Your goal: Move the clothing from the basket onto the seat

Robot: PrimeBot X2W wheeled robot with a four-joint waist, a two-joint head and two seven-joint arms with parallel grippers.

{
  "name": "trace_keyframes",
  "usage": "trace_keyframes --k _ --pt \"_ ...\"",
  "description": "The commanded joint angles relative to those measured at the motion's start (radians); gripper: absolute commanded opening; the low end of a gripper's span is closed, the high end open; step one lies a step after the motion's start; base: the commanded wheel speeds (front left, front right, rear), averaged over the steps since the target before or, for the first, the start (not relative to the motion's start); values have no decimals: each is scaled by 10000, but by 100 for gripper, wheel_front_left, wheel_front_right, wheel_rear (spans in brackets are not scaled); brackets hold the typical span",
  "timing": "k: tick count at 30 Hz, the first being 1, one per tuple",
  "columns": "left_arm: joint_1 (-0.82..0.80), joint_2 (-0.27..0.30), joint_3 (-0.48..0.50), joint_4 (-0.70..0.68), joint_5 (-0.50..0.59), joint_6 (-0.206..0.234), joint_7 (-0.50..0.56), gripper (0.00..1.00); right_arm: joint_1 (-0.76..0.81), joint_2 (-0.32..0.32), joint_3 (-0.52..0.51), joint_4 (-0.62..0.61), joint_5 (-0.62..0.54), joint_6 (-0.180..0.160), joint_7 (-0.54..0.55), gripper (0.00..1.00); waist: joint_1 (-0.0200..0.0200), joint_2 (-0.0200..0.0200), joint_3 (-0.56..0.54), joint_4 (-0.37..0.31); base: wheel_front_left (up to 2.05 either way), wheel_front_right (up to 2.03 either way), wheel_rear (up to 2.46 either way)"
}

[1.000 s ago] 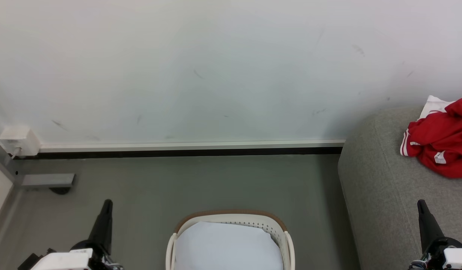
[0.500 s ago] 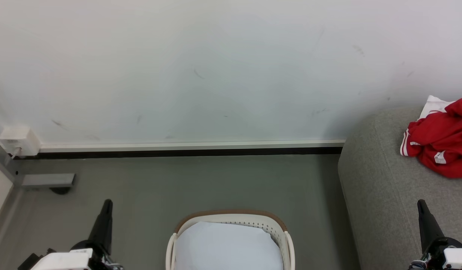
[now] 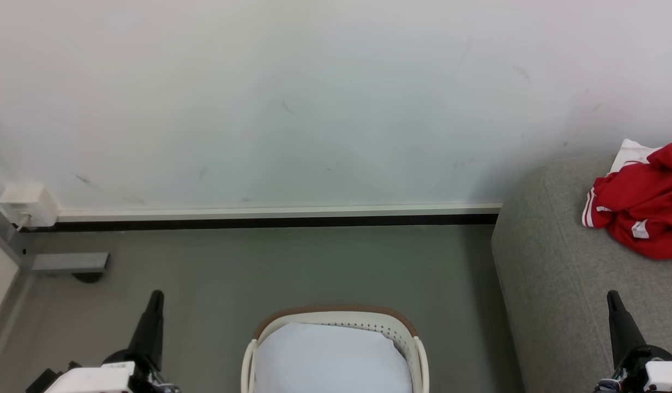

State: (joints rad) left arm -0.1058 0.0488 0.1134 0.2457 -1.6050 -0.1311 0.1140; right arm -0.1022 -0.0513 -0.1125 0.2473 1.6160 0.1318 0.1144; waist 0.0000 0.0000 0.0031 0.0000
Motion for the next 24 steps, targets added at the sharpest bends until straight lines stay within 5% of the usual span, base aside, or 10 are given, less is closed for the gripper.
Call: trace_keyframes --k 1,24 --pt "-77 25 20 -4 -145 7 35 0 -133 3 -46 -53 -57 -23 25 0 0 0 0 0 0 0 0" --pt "-77 25 20 -4 -146 7 35 0 -134 6 -49 -53 -61 -21 30 0 0 0 0 0 0 0 0"
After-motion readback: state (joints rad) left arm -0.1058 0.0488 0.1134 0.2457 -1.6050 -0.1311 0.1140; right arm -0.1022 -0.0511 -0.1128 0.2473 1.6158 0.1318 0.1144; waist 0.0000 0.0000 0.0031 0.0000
